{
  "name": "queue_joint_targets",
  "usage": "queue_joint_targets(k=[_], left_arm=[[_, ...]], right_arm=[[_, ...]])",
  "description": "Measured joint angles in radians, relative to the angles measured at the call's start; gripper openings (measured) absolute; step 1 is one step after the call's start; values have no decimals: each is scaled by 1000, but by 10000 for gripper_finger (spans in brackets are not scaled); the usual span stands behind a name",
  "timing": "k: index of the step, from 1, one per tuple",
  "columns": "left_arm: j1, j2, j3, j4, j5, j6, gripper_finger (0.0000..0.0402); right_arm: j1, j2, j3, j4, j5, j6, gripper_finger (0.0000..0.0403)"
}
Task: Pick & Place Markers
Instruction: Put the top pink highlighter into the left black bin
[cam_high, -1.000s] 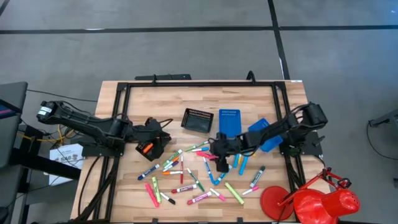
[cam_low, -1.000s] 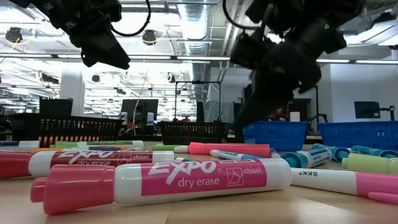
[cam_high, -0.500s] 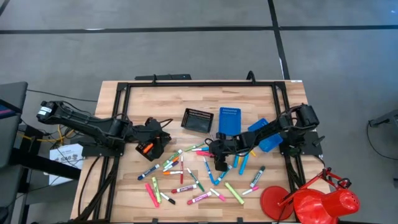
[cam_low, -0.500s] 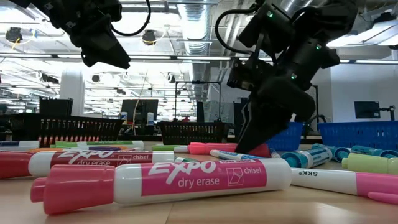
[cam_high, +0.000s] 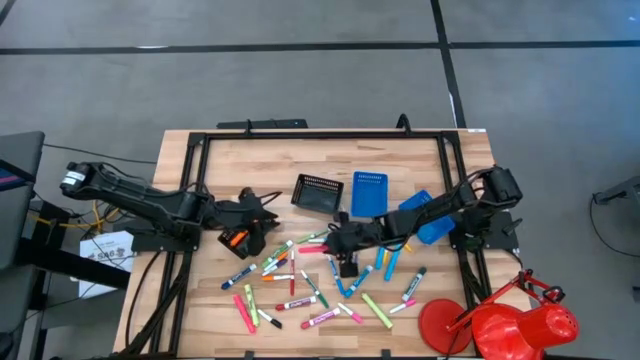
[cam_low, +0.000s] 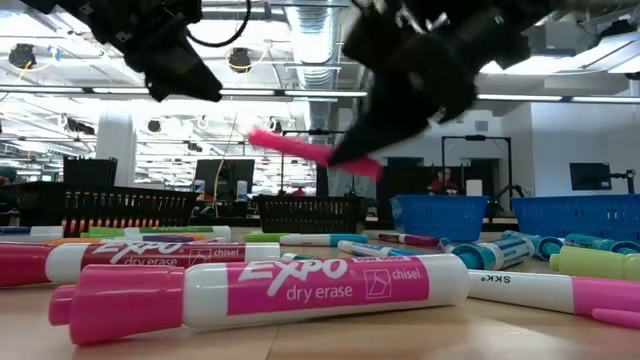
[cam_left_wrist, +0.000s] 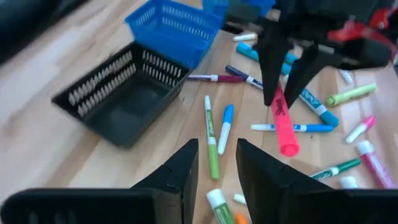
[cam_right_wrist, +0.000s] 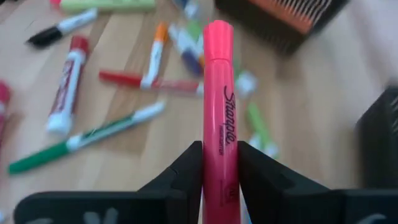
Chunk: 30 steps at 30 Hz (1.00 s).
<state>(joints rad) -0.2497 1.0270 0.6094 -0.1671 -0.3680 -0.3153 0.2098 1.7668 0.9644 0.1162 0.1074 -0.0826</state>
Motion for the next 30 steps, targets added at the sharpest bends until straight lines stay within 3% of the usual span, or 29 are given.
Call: queue_joint_targets(k=[5,12,21,30], left_arm=[[0,87,0,136,10,150,104],[8,197,0,193,3,189,122],[28,194,0,249,43,205,176],[26,199,0,288,76,255,170]], right_arm=[[-35,6,35,77,31,-132,75],[-103,8,33,89,-16,-72,69],[-118,8,35,55,13,-66,73],[-118,7,35,139,0,-66,72]])
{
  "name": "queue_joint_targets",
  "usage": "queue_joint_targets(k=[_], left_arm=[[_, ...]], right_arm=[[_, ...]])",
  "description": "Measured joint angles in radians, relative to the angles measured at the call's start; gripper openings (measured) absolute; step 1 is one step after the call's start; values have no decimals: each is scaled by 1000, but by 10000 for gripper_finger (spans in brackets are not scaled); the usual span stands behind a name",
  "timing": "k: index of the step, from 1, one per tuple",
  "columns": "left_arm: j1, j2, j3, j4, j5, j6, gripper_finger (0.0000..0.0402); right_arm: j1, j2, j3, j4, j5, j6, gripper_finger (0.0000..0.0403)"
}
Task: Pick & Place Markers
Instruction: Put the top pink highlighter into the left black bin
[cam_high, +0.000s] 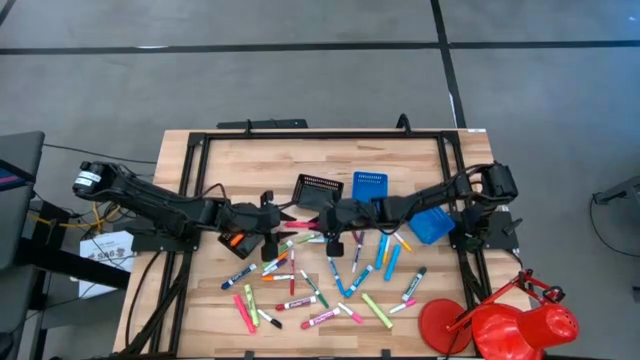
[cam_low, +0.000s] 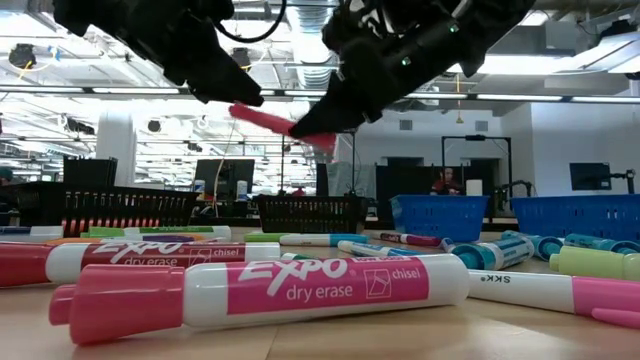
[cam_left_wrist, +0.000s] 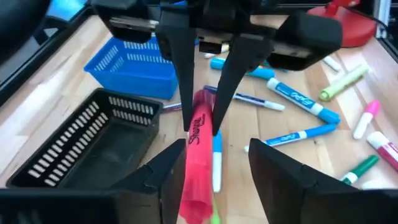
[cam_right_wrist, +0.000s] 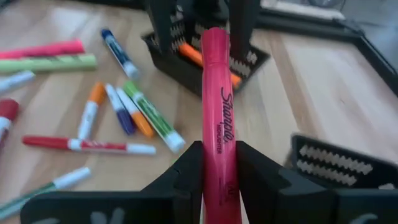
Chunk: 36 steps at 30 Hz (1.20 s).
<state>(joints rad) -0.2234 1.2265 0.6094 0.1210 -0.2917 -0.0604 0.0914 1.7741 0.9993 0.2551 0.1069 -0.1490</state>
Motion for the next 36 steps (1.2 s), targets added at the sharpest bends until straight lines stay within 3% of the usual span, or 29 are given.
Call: queue_joint_targets(k=[13,23,36], left_arm=[[2,63,-1,15,-3,4,158],[2,119,-1,119,-17,14,158],[2,104,-1,130,-29,38,153]], right_arm=[[2,0,0,53,-3,-16,72],[-2,0,0,52,-3,-16,72],[-2,0,0,34,-2,-16,72]])
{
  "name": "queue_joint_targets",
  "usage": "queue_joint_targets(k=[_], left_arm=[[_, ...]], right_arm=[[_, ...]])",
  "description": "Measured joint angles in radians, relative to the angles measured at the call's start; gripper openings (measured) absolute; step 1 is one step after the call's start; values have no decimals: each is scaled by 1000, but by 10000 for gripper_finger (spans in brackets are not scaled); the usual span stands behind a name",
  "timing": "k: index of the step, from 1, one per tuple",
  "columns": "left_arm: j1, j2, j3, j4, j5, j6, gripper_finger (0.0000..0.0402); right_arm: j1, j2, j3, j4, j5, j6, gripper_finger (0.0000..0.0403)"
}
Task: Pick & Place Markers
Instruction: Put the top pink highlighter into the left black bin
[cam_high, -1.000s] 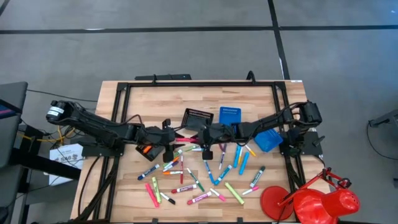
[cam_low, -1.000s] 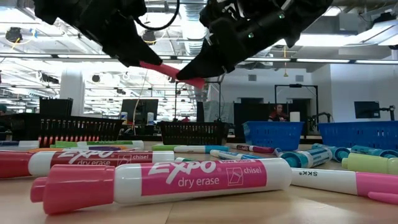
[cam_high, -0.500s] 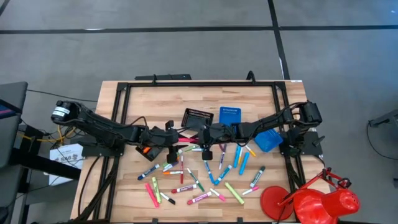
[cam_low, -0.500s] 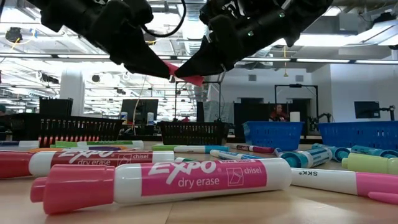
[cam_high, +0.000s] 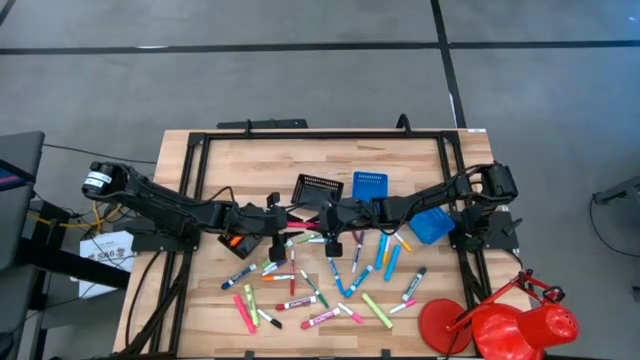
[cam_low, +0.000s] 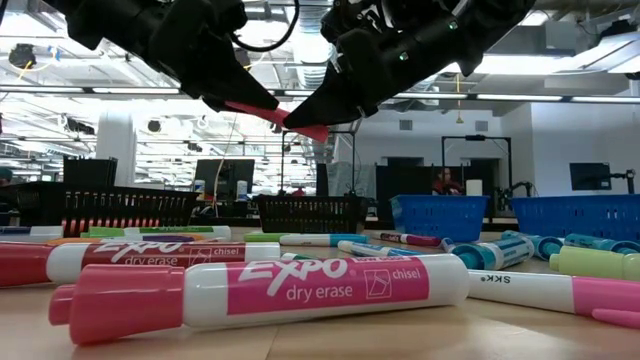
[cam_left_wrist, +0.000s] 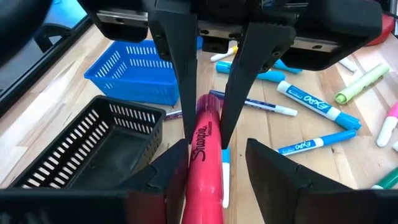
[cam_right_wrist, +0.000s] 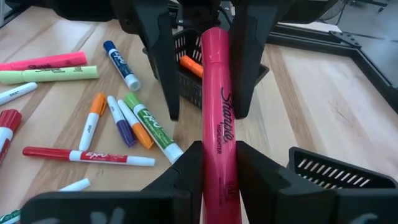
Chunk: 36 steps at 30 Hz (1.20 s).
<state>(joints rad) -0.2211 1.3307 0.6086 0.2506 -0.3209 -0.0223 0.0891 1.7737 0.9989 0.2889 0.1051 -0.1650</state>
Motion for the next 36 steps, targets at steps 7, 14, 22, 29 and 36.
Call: queue_joint_targets(k=[7,14,22,29,36], left_arm=[[1,5,0,-3,-5,22,100],[0,5,0,-3,-23,35,66],[-10,-8,0,-68,-36,-33,74],[-10,-138,0,-344,-46,-185,79],[-21,-378,1,-726,-48,-490,73]], right_arm=[[0,0,0,0,-2,0,72],[0,0,0,0,-2,1,74],[0,-1,-1,-34,4,41,128],[0,-1,-1,-64,33,61,176],[0,-1,-1,-73,32,61,193]])
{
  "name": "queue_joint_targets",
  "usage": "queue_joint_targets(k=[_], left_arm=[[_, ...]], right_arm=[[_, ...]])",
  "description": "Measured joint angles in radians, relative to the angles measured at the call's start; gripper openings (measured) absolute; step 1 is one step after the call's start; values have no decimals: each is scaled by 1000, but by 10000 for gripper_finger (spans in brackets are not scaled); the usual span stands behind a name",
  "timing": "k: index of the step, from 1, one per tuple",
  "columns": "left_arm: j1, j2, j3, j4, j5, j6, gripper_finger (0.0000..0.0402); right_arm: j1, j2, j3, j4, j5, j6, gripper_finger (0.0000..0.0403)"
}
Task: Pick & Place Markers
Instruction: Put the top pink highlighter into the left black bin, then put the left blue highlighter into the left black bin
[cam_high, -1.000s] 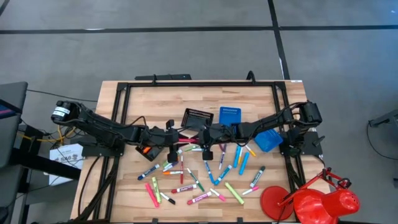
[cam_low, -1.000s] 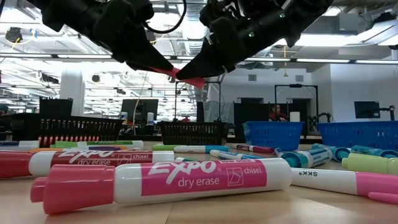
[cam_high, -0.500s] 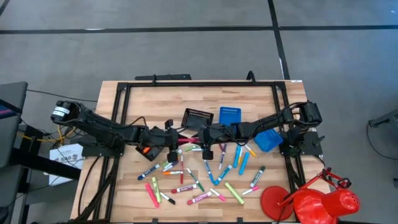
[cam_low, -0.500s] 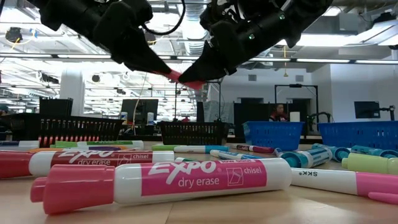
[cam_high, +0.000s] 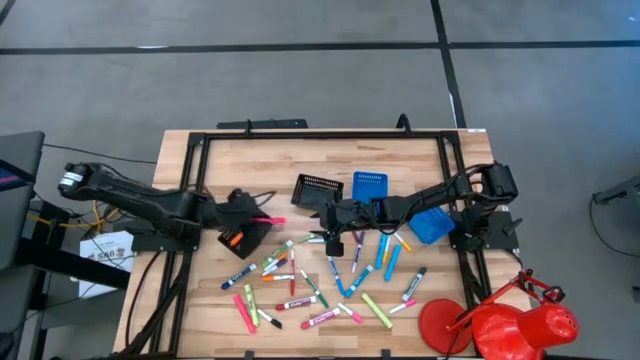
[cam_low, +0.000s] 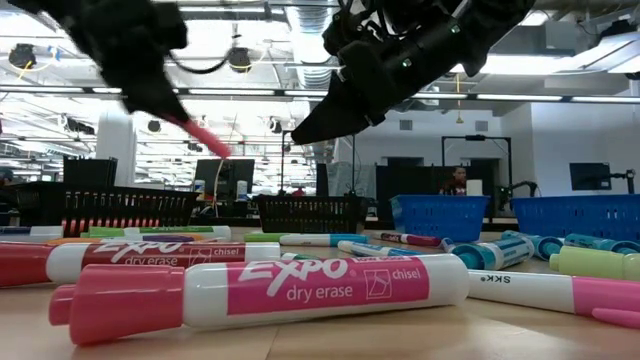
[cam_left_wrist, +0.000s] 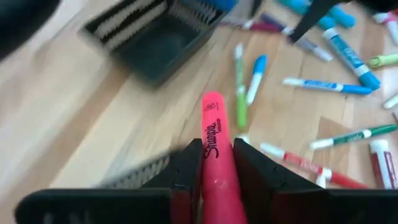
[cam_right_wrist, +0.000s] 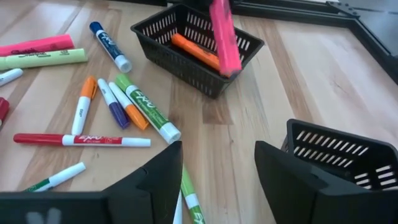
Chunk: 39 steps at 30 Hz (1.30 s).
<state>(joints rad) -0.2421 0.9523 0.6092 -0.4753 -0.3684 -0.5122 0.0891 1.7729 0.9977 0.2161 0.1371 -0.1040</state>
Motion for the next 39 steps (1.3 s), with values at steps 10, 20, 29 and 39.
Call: queue_joint_targets(k=[10,20,29,39], left_arm=[[-3,-90,-1,-309,-4,-246,76],[-3,56,-80,-260,-23,-253,92],[-3,121,-79,-138,-30,-247,127],[-3,121,-79,-88,-50,-244,126]], right_arm=[[0,0,0,0,-2,0,183],[0,0,0,0,-5,0,176],[0,0,1,0,-6,0,175],[0,0,1,0,-6,0,176]])
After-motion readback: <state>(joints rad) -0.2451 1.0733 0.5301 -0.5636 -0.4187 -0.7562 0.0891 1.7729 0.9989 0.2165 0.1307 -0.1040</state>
